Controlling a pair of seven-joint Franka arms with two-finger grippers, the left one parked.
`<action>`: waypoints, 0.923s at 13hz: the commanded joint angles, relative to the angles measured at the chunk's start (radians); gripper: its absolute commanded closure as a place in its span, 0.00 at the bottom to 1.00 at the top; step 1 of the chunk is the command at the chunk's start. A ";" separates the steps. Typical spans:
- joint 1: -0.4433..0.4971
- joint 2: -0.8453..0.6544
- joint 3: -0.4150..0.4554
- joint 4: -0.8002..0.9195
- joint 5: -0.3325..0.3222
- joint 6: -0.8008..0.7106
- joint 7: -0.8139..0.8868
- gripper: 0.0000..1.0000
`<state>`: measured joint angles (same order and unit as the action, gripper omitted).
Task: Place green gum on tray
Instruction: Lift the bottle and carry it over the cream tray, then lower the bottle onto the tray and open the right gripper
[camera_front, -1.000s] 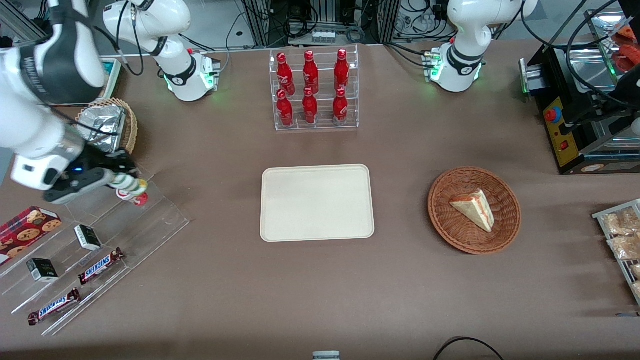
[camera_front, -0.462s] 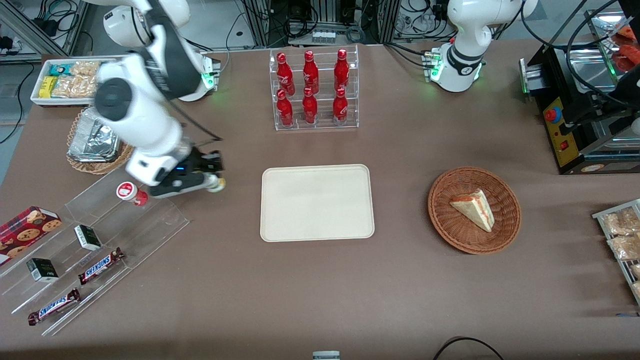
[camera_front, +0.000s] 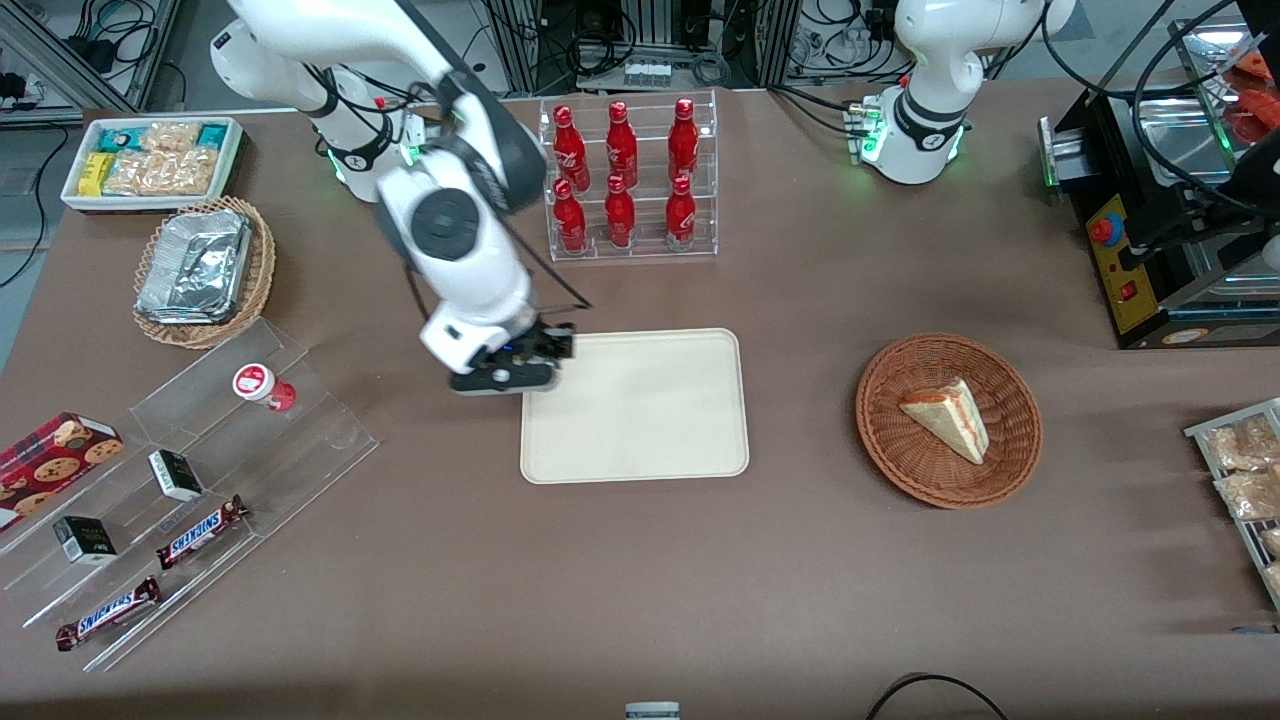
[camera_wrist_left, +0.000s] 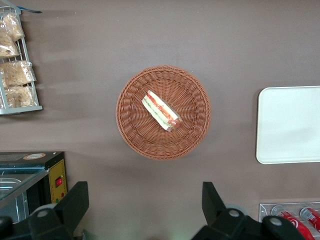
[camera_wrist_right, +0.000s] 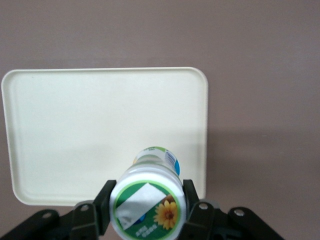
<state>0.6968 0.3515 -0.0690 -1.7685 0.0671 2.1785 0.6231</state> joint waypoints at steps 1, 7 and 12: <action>0.055 0.139 -0.012 0.105 0.011 0.085 0.088 1.00; 0.104 0.293 -0.012 0.142 0.014 0.222 0.182 1.00; 0.125 0.336 -0.011 0.141 0.016 0.242 0.207 1.00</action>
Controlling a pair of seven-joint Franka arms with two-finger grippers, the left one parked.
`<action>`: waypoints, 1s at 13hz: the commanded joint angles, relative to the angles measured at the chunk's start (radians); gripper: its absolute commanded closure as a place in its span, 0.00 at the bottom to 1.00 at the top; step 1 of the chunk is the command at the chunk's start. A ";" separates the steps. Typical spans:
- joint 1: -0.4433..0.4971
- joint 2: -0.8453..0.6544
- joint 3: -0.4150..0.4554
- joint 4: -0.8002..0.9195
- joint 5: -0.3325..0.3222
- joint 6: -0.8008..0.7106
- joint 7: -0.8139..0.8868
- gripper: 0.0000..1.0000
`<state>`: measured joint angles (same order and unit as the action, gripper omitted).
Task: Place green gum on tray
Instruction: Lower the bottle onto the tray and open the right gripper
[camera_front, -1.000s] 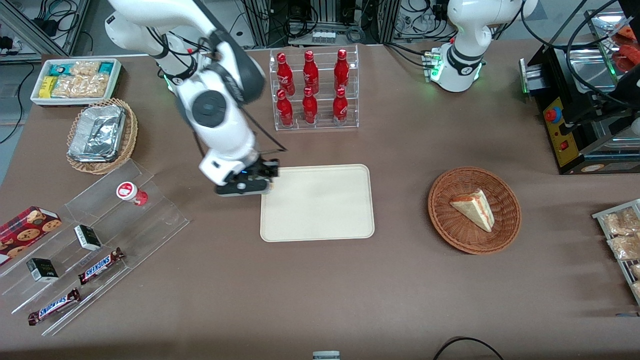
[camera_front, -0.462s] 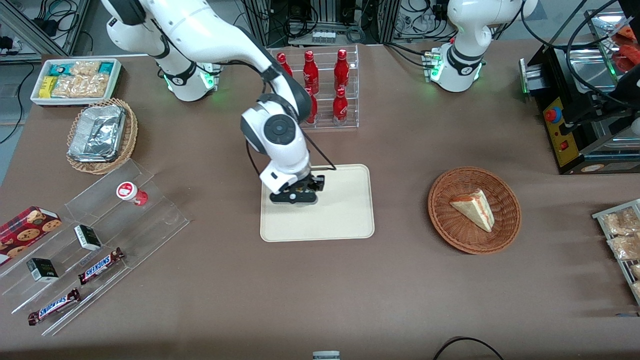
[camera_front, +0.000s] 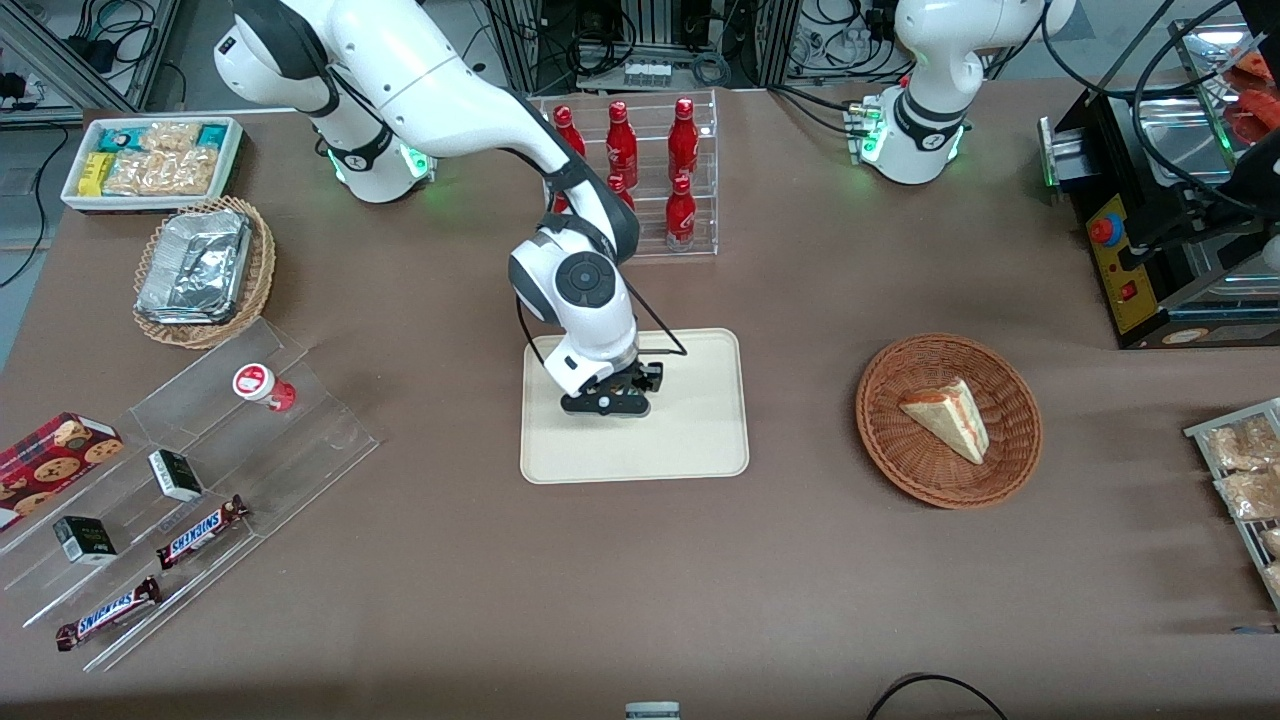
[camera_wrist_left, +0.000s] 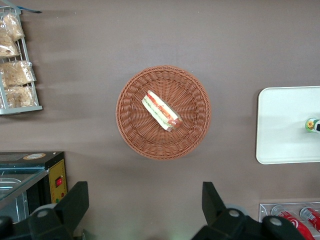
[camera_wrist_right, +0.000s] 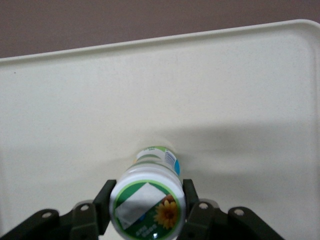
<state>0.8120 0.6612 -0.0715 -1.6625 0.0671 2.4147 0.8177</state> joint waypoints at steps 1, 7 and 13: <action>0.010 0.029 -0.008 0.035 0.016 0.006 0.011 1.00; -0.007 -0.029 -0.008 0.032 0.017 -0.014 -0.002 0.00; -0.138 -0.348 -0.011 -0.063 0.016 -0.302 -0.187 0.00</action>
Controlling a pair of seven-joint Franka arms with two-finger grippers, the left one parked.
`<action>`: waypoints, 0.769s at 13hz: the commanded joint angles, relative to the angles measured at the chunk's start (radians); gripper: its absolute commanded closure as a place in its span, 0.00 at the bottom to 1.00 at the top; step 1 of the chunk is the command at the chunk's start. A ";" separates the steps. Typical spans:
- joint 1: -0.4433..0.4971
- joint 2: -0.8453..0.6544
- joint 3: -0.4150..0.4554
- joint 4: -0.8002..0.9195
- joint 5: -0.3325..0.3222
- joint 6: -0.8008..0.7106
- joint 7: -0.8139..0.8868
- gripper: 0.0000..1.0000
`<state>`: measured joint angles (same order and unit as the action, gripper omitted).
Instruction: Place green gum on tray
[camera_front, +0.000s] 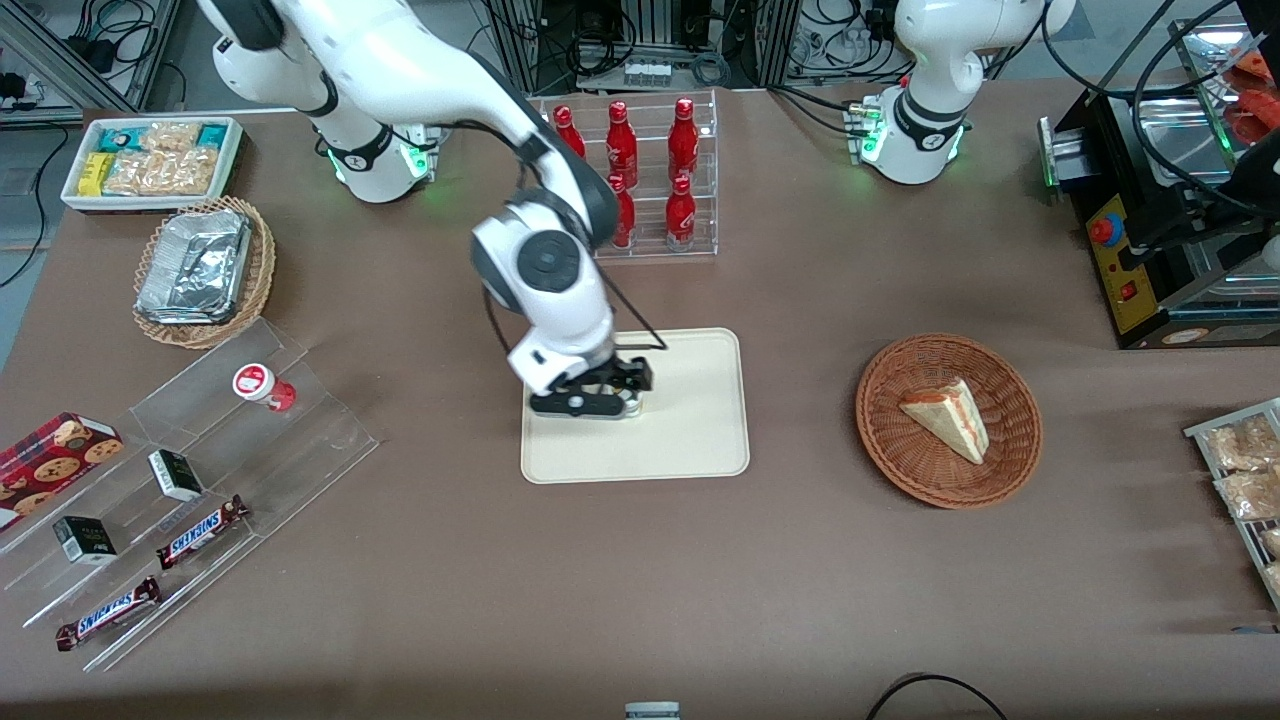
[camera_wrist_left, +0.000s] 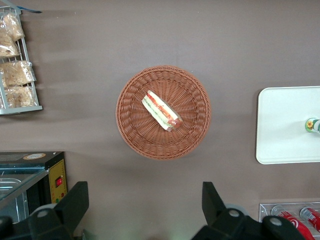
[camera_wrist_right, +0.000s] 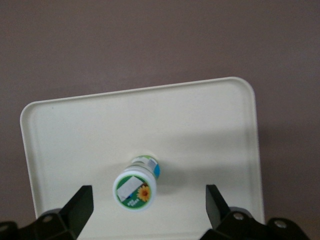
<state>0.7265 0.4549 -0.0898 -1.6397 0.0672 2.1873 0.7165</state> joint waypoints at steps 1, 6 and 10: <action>-0.086 -0.210 0.007 -0.124 0.016 -0.110 -0.121 0.00; -0.275 -0.471 0.005 -0.258 0.016 -0.282 -0.304 0.00; -0.444 -0.527 -0.005 -0.246 0.007 -0.427 -0.472 0.00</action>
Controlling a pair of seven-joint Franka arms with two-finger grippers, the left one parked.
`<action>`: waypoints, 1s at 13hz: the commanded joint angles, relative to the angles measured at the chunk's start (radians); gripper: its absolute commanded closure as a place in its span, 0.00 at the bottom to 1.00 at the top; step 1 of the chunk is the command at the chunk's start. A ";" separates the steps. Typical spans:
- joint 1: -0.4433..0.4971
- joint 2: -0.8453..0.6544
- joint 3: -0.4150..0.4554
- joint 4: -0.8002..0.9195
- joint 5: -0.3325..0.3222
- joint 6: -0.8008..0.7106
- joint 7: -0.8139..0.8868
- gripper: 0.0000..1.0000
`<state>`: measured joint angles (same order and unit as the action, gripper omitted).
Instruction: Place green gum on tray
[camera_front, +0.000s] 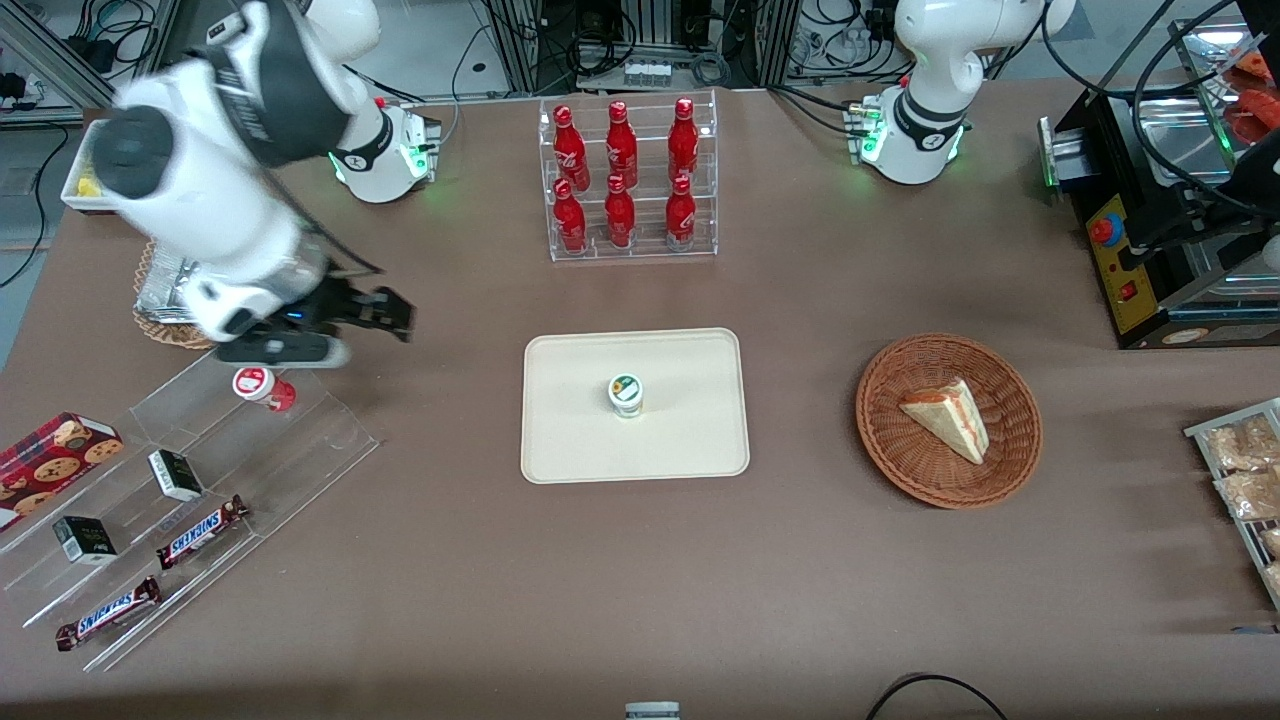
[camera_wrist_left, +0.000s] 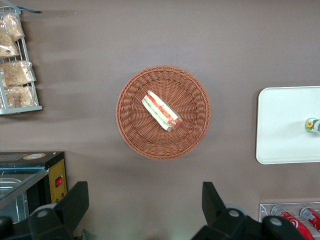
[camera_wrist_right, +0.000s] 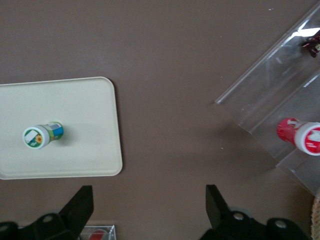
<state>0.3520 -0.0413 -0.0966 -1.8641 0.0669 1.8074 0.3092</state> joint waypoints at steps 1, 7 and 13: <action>-0.109 -0.034 -0.006 -0.009 0.004 -0.065 -0.094 0.00; -0.277 -0.019 -0.020 0.071 0.001 -0.134 -0.202 0.00; -0.350 0.020 -0.017 0.181 -0.015 -0.188 -0.261 0.00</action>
<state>0.0188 -0.0542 -0.1212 -1.7434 0.0644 1.6537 0.0789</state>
